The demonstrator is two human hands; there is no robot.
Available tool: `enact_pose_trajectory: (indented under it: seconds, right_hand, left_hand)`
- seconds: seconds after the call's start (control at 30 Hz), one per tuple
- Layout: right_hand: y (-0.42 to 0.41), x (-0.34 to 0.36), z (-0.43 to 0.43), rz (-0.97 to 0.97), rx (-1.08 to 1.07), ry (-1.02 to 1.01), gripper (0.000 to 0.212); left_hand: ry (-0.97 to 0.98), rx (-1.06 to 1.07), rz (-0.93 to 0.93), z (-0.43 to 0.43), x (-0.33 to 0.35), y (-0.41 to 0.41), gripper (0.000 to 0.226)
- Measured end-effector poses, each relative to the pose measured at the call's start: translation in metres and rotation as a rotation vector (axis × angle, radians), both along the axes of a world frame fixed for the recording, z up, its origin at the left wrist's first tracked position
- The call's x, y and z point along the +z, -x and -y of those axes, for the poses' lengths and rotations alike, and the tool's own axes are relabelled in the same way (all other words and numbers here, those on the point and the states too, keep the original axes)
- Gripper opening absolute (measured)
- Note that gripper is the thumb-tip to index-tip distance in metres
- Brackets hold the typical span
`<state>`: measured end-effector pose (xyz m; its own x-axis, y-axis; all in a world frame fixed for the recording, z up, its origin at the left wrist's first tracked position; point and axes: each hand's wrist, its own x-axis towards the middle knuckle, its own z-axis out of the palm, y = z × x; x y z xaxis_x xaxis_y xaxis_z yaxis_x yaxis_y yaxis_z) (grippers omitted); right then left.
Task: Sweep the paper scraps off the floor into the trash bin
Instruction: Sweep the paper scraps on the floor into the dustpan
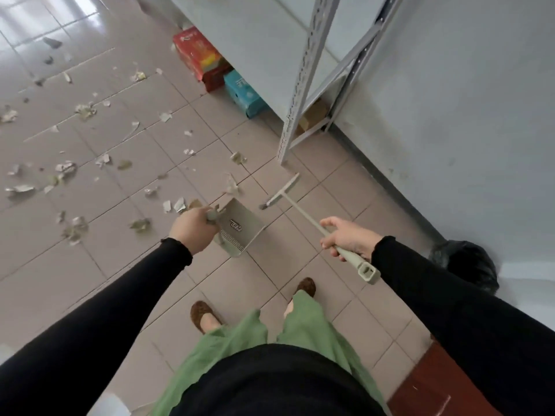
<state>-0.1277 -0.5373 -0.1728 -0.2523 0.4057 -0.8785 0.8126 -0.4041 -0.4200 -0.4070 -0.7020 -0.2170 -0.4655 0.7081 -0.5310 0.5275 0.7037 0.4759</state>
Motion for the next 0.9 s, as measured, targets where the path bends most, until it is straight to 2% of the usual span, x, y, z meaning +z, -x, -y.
enact_pose_trajectory:
  seconds: [0.07, 0.1, 0.17, 0.23, 0.43, 0.57, 0.7, 0.8, 0.9]
  right_hand:
    - [0.025, -0.018, 0.022, 0.031, 0.027, -0.067, 0.072]
    - [0.035, -0.028, 0.032, 0.028, -0.033, -0.040, 0.074]
    - [0.054, -0.046, 0.049, -0.002, -0.219, 0.076, 0.064]
    - [0.072, -0.057, 0.062, -0.004, -0.242, 0.079, 0.057]
    - [0.126, -0.076, 0.057, 0.035, -0.100, -0.069, 0.053]
    - [0.173, -0.096, 0.008, 0.052, -0.027, -0.141, 0.044]
    - [0.216, -0.125, -0.052, 0.121, 0.114, -0.222, 0.046]
    - [0.238, -0.144, -0.085, 0.180, 0.236, -0.218, 0.047]
    - [0.239, -0.155, -0.092, 0.267, 0.350, -0.199, 0.039]
  left_hand:
    - [-0.048, 0.134, 0.082, 0.034, -0.003, 0.030, 0.013]
    - [-0.061, 0.181, 0.120, 0.049, -0.005, 0.044, 0.010]
    - [-0.085, 0.248, 0.191, 0.071, -0.011, 0.069, 0.008]
    - [-0.116, 0.319, 0.265, 0.083, -0.017, 0.089, 0.011]
    - [-0.158, 0.424, 0.374, 0.066, -0.031, 0.128, 0.008]
    - [-0.156, 0.423, 0.363, 0.028, -0.044, 0.145, 0.011]
    - [-0.112, 0.403, 0.342, -0.014, -0.058, 0.155, 0.016]
    - [-0.081, 0.394, 0.335, -0.039, -0.068, 0.162, 0.019]
    - [-0.060, 0.372, 0.340, -0.059, -0.068, 0.166, 0.018]
